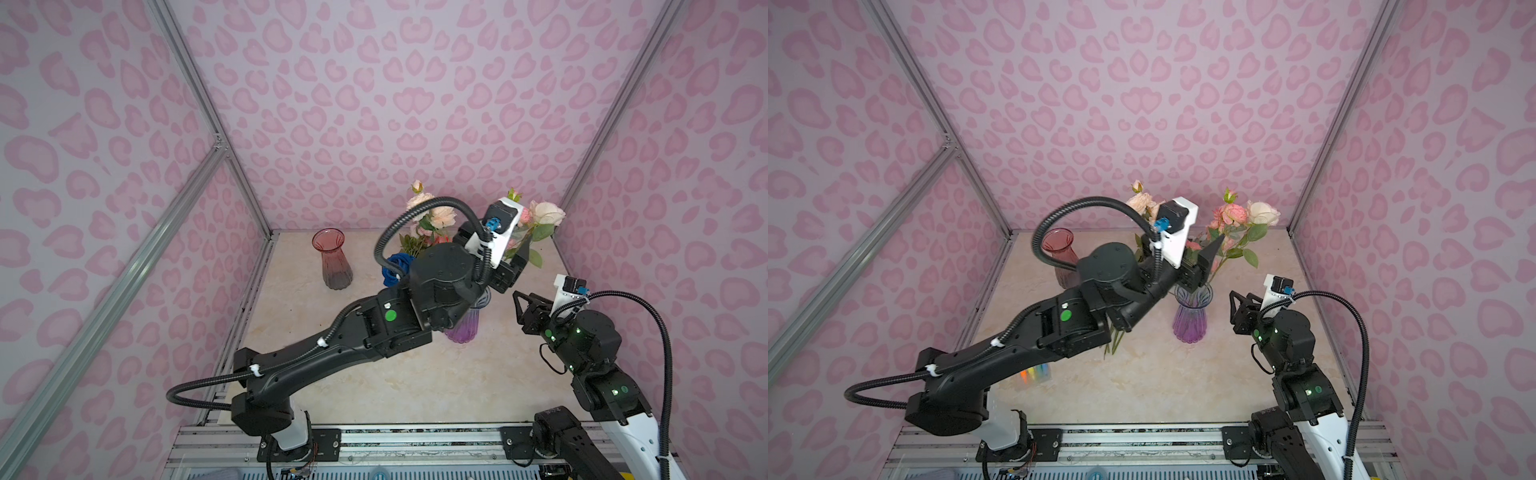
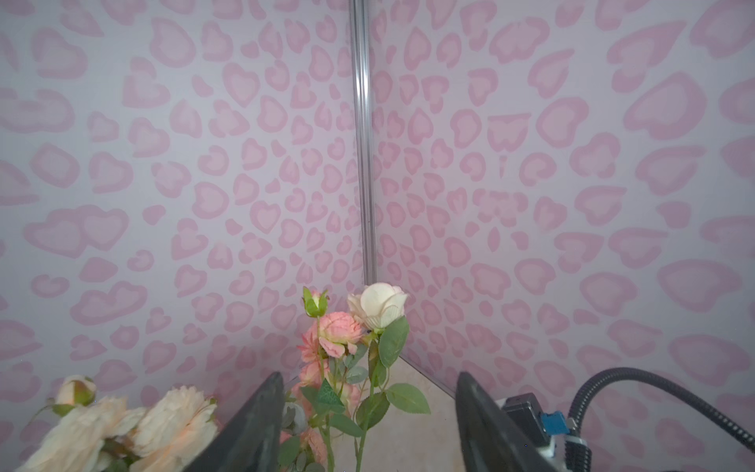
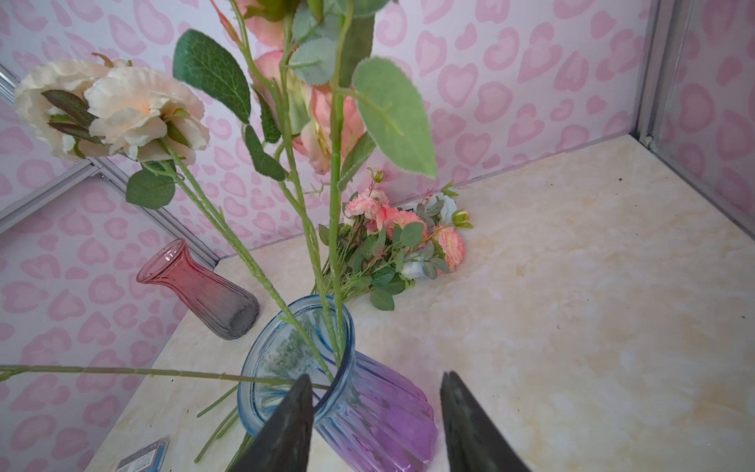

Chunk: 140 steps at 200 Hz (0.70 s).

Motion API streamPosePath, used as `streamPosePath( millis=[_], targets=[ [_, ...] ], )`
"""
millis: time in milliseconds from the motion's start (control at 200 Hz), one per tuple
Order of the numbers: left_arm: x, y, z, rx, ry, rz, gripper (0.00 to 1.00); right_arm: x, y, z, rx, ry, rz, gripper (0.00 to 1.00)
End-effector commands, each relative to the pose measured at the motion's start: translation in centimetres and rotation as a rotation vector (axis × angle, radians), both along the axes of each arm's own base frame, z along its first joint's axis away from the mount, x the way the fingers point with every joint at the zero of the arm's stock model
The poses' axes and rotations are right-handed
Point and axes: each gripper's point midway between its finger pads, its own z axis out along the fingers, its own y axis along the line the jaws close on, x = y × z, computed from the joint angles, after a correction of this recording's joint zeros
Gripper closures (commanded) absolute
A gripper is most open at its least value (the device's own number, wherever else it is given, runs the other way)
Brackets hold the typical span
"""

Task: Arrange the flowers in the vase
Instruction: 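Open the left gripper and withdraw it back toward the flower bundle, then lower the left gripper onto the rose stems beside the blue rose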

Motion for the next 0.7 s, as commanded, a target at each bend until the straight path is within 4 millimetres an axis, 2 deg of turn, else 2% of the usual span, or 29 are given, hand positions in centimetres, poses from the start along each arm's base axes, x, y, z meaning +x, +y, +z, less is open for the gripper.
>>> streamPosePath(
  millis=[0,50,125,200,215,220,225,280,355,395,415,470,525,610,695],
  targets=[
    [-1.6,3.5,0.5,0.063,0.015,-0.029,0.33,0.0,-0.2,0.6,-0.015,-0.016,-0.005,0.48],
    [-0.7,6.5,0.7,0.083,-0.001,0.072,0.32,0.0,-0.1,0.5,-0.019,-0.010,-0.003,0.48],
    [1.7,11.3,-1.0,0.123,0.042,0.246,0.33,0.0,-0.2,0.2,-0.017,-0.007,-0.004,0.48],
    [4.0,16.6,-4.7,0.137,0.153,0.368,0.34,-0.1,-0.2,0.0,-0.016,-0.003,-0.009,0.48],
    [4.2,17.9,-4.8,0.117,0.171,0.378,0.35,-0.1,-0.2,-0.1,-0.018,-0.002,-0.009,0.48],
    [4.5,18.0,-5.7,0.127,0.184,0.389,0.35,-0.1,-0.3,-0.1,-0.018,-0.002,-0.011,0.48],
    [4.4,18.5,-5.4,0.112,0.188,0.388,0.35,-0.1,-0.3,-0.1,-0.018,-0.002,-0.013,0.48],
    [5.5,23.0,-8.1,0.064,0.269,0.473,0.36,-0.1,-0.4,-0.4,-0.023,0.005,-0.019,0.48],
    [5.8,28.6,-11.4,0.001,0.345,0.601,0.37,-0.1,-0.5,-0.4,-0.026,0.006,-0.024,0.48],
    [6.0,30.6,-13.1,-0.038,0.392,0.647,0.36,-0.1,-0.6,-0.3,-0.028,0.010,-0.026,0.48],
    [6.1,31.4,-14.8,-0.036,0.422,0.665,0.37,-0.1,-0.6,-0.3,-0.028,0.010,-0.026,0.48],
    [6.2,33.2,-17.3,-0.042,0.480,0.711,0.37,-0.1,-0.5,-0.2,-0.024,0.006,-0.021,0.48],
    [6.7,34.2,-20.1,-0.040,0.557,0.743,0.38,0.0,-0.5,-0.3,-0.021,0.006,-0.023,0.48],
    [7.9,33.5,-24.1,-0.050,0.674,0.699,0.42,0.3,-0.7,-0.7,-0.016,0.011,-0.038,0.48],
    [9.1,32.1,-27.0,-0.046,0.743,0.660,0.43,0.4,-0.6,-1.0,-0.011,0.017,-0.039,0.48]
  ],
)
